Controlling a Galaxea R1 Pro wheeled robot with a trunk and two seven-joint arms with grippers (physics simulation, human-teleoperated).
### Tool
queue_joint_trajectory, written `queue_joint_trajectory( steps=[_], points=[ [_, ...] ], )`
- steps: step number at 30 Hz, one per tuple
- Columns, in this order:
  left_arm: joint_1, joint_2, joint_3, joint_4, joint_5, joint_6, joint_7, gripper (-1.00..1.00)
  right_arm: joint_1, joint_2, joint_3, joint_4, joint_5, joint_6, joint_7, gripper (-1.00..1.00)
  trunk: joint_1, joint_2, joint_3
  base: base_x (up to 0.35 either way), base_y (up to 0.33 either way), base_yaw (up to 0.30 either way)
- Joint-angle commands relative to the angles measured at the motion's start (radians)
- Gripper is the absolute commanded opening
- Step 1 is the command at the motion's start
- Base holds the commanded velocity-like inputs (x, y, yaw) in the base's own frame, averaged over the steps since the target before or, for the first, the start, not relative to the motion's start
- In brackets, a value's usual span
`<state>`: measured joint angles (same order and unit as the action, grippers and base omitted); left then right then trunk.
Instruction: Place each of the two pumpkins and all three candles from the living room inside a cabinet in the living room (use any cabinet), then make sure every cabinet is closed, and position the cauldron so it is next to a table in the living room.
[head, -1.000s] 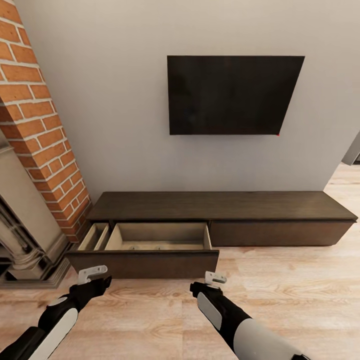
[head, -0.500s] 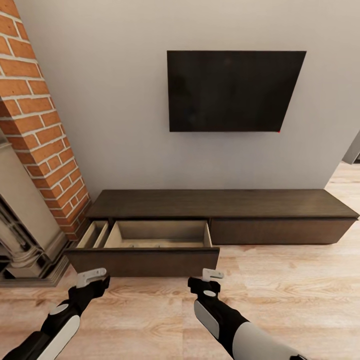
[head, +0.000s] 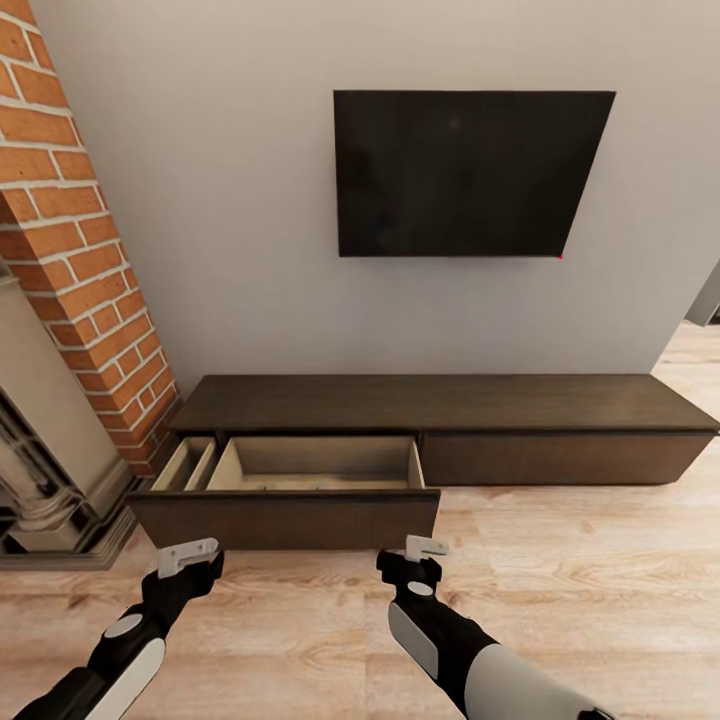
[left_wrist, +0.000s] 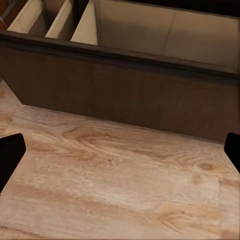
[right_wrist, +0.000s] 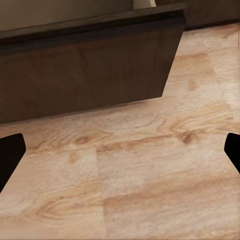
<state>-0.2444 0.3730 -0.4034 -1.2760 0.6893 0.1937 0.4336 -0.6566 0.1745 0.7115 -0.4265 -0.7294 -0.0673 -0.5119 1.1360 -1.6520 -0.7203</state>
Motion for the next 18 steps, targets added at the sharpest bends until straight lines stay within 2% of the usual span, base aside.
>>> queue_joint_trajectory(
  steps=[1, 3, 18],
  points=[
    [-0.001, 0.001, -0.005, -0.002, 0.002, -0.004, 0.008, 1.0, -0.001, 0.0, 0.007, 0.004, -0.01, -0.01, -0.005, 1.0, 0.004, -0.008, -0.004, 0.0, 0.0, 0.0],
    [-0.001, 0.001, -0.01, -0.001, -0.01, -0.024, 0.008, 1.0, -0.002, 0.0, 0.008, 0.024, -0.01, -0.021, -0.004, 1.0, 0.012, -0.022, -0.01, 0.0, 0.0, 0.0],
    [-0.001, 0.001, -0.019, 0.0, -0.015, -0.029, 0.008, 1.0, -0.002, 0.0, 0.008, 0.03, -0.008, -0.027, -0.005, 1.0, 0.069, -0.127, -0.057, 0.0, 0.0, 0.0]
  ],
)
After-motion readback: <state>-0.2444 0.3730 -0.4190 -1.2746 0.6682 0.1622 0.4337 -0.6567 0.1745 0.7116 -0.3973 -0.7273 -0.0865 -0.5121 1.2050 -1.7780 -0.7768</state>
